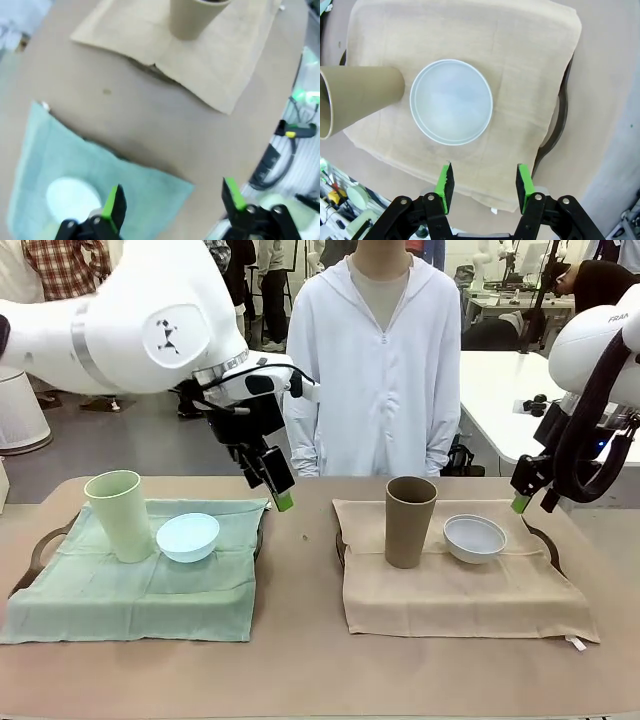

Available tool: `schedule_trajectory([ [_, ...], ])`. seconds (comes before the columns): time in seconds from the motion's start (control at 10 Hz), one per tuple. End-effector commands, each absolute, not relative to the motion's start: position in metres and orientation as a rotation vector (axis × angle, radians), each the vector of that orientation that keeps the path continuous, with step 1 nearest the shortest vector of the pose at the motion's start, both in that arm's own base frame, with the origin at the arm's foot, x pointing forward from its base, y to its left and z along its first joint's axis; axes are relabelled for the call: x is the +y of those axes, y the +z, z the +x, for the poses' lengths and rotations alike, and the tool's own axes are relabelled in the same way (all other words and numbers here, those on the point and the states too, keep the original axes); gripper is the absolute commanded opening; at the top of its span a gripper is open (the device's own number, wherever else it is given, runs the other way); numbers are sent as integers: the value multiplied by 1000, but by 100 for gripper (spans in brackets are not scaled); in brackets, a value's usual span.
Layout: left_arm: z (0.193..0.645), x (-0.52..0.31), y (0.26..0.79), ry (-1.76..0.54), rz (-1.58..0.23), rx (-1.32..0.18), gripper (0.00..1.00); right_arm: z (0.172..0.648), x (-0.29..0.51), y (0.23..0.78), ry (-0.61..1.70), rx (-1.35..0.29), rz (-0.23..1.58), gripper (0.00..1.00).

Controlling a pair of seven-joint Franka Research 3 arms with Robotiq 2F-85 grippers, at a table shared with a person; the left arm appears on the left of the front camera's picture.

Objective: Set up a tray with a mat and arrange the tableware.
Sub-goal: Place the Picnic Bowl and Reusable plastic cup back onto the Handle tray in front of the human's position.

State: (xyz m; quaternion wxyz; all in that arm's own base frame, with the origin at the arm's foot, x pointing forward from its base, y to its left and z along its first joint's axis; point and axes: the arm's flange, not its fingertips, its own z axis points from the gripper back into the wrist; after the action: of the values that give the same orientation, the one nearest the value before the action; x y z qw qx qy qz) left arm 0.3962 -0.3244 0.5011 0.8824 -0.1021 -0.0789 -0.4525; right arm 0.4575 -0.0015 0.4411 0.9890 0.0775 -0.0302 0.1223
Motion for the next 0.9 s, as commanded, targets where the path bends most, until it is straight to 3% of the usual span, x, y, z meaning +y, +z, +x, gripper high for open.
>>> schedule_trajectory([
  [0.0,391,-325,512,-809,-181,-56,100,455,1,442,255,-52,134,65],
  [0.3,392,-322,501,-691,56,10,100,470,7,441,273,-28,127,65],
  [0.4,386,-318,505,-764,-118,-41,100,458,3,441,257,-59,153,65],
  [0.8,386,-318,505,-764,-118,-41,100,458,3,441,257,-59,153,65],
])
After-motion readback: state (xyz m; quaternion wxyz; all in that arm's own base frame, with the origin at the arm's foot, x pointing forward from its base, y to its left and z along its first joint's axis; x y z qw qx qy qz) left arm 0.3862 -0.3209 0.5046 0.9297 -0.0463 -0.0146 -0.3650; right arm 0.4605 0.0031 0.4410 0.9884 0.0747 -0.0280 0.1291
